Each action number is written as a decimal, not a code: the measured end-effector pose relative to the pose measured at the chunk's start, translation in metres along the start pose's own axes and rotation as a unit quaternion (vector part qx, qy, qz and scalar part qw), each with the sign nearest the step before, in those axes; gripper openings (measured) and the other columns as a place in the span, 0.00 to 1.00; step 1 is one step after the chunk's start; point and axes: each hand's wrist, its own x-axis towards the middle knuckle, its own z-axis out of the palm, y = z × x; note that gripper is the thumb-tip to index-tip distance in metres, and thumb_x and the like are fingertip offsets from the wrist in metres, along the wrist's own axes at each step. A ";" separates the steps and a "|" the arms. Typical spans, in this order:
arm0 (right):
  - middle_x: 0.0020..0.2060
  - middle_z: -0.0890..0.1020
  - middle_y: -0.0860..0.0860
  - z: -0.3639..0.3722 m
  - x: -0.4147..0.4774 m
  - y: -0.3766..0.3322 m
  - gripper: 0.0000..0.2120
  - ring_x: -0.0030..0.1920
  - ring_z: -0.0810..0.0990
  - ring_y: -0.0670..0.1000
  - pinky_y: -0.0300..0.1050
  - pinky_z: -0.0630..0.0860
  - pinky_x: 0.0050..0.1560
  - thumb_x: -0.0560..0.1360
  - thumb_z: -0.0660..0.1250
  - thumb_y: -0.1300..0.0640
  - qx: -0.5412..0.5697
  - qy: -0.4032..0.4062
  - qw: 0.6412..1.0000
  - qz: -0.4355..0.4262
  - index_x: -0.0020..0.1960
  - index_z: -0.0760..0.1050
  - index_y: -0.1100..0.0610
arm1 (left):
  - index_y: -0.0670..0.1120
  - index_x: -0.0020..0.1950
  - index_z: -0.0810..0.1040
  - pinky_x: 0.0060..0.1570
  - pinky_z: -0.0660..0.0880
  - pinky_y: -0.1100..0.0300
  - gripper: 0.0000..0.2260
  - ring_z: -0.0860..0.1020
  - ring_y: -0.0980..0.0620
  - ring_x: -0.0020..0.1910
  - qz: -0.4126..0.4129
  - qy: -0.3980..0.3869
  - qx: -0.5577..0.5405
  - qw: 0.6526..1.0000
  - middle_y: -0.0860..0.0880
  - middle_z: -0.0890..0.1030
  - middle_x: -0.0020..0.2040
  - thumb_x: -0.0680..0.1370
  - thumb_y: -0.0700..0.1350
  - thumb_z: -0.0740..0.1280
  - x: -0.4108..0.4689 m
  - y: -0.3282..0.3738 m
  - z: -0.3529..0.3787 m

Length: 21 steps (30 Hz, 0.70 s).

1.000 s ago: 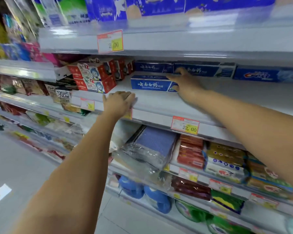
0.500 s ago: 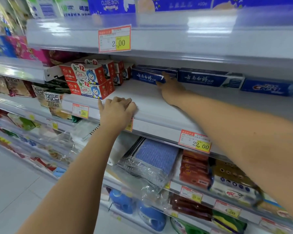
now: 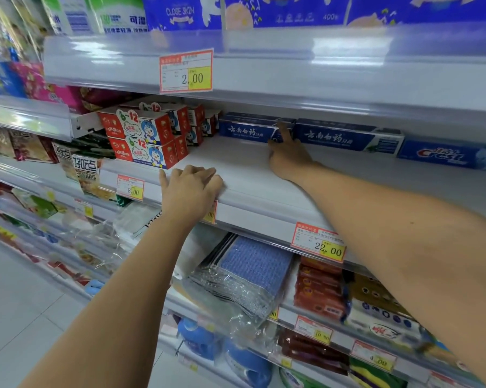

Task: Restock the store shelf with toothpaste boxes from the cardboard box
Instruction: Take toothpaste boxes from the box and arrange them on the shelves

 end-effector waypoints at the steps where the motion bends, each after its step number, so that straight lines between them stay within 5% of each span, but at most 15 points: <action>1: 0.77 0.39 0.48 0.000 0.000 0.000 0.24 0.75 0.51 0.64 0.53 0.62 0.71 0.79 0.52 0.62 0.006 0.000 1.000 -0.003 0.74 0.63 0.54 | 0.54 0.70 0.71 0.72 0.43 0.41 0.20 0.64 0.42 0.68 0.001 0.001 0.001 1.000 0.48 0.70 0.70 0.80 0.53 0.52 0.000 0.000 0.000; 5: 0.77 0.42 0.47 -0.003 -0.004 0.002 0.15 0.63 0.73 0.59 0.50 0.76 0.54 0.78 0.54 0.61 0.049 -0.007 0.999 -0.019 0.58 0.76 0.57 | 0.53 0.71 0.70 0.72 0.44 0.41 0.19 0.63 0.41 0.69 0.004 0.001 0.011 1.000 0.47 0.69 0.71 0.81 0.52 0.52 0.000 0.000 0.001; 7: 0.78 0.43 0.47 -0.004 -0.006 0.002 0.12 0.60 0.75 0.57 0.50 0.78 0.50 0.78 0.54 0.61 0.062 0.001 0.998 -0.029 0.54 0.75 0.58 | 0.53 0.71 0.69 0.72 0.44 0.41 0.19 0.63 0.41 0.69 0.004 -0.002 0.013 1.000 0.46 0.69 0.71 0.82 0.51 0.51 0.000 0.001 0.001; 11: 0.77 0.41 0.47 -0.007 -0.011 0.002 0.23 0.74 0.58 0.60 0.51 0.72 0.64 0.78 0.54 0.62 0.063 0.000 0.998 -0.026 0.73 0.64 0.53 | 0.52 0.71 0.69 0.72 0.43 0.41 0.19 0.61 0.40 0.70 0.001 -0.005 0.018 1.000 0.45 0.68 0.72 0.82 0.51 0.50 0.001 0.000 0.001; 14: 0.77 0.40 0.45 -0.022 -0.025 0.005 0.29 0.77 0.47 0.60 0.54 0.62 0.72 0.76 0.56 0.63 0.036 -0.020 0.999 -0.015 0.75 0.60 0.47 | 0.51 0.71 0.70 0.72 0.43 0.41 0.19 0.61 0.40 0.71 -0.004 -0.011 0.013 1.000 0.44 0.68 0.72 0.83 0.48 0.50 0.000 0.003 0.000; 18: 0.76 0.58 0.53 -0.053 -0.077 0.001 0.24 0.72 0.62 0.58 0.47 0.65 0.69 0.77 0.58 0.60 0.006 -0.033 0.999 -0.039 0.73 0.65 0.51 | 0.43 0.64 0.77 0.70 0.60 0.49 0.15 0.71 0.44 0.64 0.026 0.084 -0.216 0.972 0.44 0.77 0.63 0.82 0.43 0.56 -0.027 0.021 -0.003; 21: 0.63 0.73 0.57 -0.076 -0.148 0.005 0.16 0.62 0.72 0.57 0.46 0.70 0.61 0.78 0.60 0.56 0.030 0.066 0.994 -0.080 0.64 0.74 0.57 | 0.45 0.58 0.79 0.56 0.72 0.64 0.10 0.76 0.56 0.56 0.091 0.145 -0.371 0.913 0.49 0.78 0.58 0.80 0.40 0.60 -0.080 0.058 -0.006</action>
